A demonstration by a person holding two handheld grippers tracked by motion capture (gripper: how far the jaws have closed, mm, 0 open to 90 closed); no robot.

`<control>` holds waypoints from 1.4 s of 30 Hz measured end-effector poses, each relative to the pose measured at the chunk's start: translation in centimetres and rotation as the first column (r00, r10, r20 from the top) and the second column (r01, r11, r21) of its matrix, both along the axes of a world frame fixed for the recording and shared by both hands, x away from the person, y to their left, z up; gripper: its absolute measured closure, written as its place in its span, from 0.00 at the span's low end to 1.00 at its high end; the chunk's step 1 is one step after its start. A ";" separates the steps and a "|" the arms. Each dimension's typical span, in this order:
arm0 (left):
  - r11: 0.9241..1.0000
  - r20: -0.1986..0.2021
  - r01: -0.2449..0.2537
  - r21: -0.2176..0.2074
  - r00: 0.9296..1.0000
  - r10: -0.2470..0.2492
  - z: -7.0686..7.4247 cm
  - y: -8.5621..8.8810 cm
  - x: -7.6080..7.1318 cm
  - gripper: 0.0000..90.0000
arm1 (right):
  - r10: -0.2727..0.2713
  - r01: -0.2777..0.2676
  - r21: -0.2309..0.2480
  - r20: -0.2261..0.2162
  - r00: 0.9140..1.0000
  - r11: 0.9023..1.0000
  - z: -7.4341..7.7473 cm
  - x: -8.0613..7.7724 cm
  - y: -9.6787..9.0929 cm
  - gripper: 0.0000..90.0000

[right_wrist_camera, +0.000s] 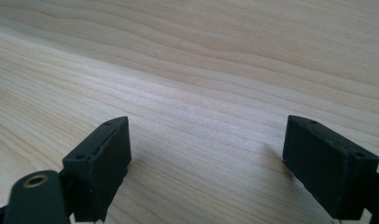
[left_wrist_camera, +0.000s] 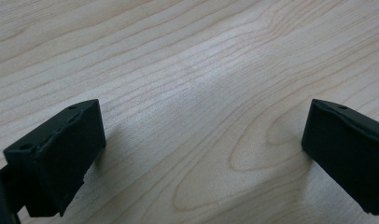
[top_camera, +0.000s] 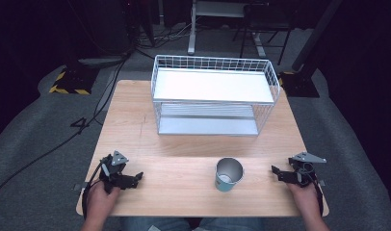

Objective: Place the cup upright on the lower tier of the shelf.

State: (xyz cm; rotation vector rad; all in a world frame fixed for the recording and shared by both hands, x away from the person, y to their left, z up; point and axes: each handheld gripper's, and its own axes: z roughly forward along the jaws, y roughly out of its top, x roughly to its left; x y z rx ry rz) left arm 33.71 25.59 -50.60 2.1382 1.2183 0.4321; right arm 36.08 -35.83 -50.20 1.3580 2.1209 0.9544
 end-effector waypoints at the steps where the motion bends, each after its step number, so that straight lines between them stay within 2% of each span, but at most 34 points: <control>1: 1.000 0.000 0.000 0.000 1.000 0.000 0.0 0.0 0.0 0.00 | 0.000 0.000 0.000 0.000 1.000 1.000 0.0 0.0 0.0 0.18; 5: 1.000 0.003 -0.004 -0.001 1.000 0.004 0.0 0.0 0.1 0.00 | 0.010 -0.011 0.021 0.037 0.999 1.000 0.9 -0.9 0.1 0.18; 13: 1.000 0.003 -0.005 -0.001 1.000 0.005 0.0 0.0 0.1 0.00 | 0.049 -0.052 0.031 0.082 0.995 0.998 2.2 -2.0 1.0 0.18; 17: 1.000 0.003 -0.006 -0.001 1.000 0.006 0.0 0.0 0.1 0.00 | 0.078 -0.083 0.054 0.086 0.993 0.995 2.9 -2.7 1.8 0.18; 19: 1.000 0.000 -0.008 0.003 1.000 0.008 0.0 -0.1 0.1 0.00 | 0.103 -0.111 0.075 0.097 0.990 0.991 3.6 -3.3 2.4 0.18; 20: 1.000 -0.001 -0.008 0.004 1.000 0.008 0.0 -0.1 0.1 0.00 | 0.122 -0.130 0.068 0.117 0.986 0.989 4.1 -3.8 3.0 0.18; 21: 1.000 -0.001 -0.008 0.004 1.000 0.008 0.0 -0.1 0.1 0.00 | 0.122 -0.130 0.068 0.117 0.986 0.989 4.1 -3.8 3.0 0.18; 22: 1.000 0.000 -0.008 0.004 1.000 0.008 0.0 -0.1 0.1 0.00 | 0.142 -0.152 0.073 0.127 0.982 0.986 4.5 -4.3 3.6 0.18; 26: 1.000 0.000 -0.008 0.004 1.000 0.008 0.0 -0.1 0.1 0.00 | 0.170 -0.180 0.078 0.124 0.978 0.981 4.7 -4.8 4.6 0.18; 28: 1.000 0.000 -0.008 0.004 1.000 0.008 0.0 -0.1 0.1 0.00 | 0.202 -0.213 0.080 0.121 0.972 0.974 4.8 -5.1 5.5 0.18; 30: 1.000 0.000 -0.008 0.004 1.000 0.008 0.0 -0.1 0.1 0.00 | 0.212 -0.222 0.078 0.120 0.970 0.972 4.9 -5.3 5.9 0.18; 33: 1.000 0.000 -0.008 0.004 1.000 0.008 0.0 -0.1 0.1 0.00 | 0.243 -0.254 0.084 0.122 0.962 0.964 5.0 -5.7 6.8 0.18; 34: 1.000 -0.001 -0.008 0.004 1.000 0.008 0.0 -0.1 0.1 0.00 | 0.270 -0.282 0.083 0.128 0.954 0.956 5.3 -5.9 7.3 0.18; 35: 1.000 -0.001 -0.008 0.004 1.000 0.008 0.0 -0.1 0.1 0.00 | 0.270 -0.282 0.083 0.128 0.954 0.956 5.3 -5.9 7.3 0.18; 38: 1.000 -0.001 -0.008 0.004 1.000 0.008 0.0 -0.1 0.1 0.00 | 0.307 -0.319 0.077 0.136 0.942 0.945 5.6 -6.3 8.0 0.18; 42: 1.000 -0.001 -0.008 0.004 1.000 0.008 0.0 -0.1 0.1 0.00 | 0.368 -0.377 0.088 0.108 0.924 0.922 5.2 -6.5 9.2 0.17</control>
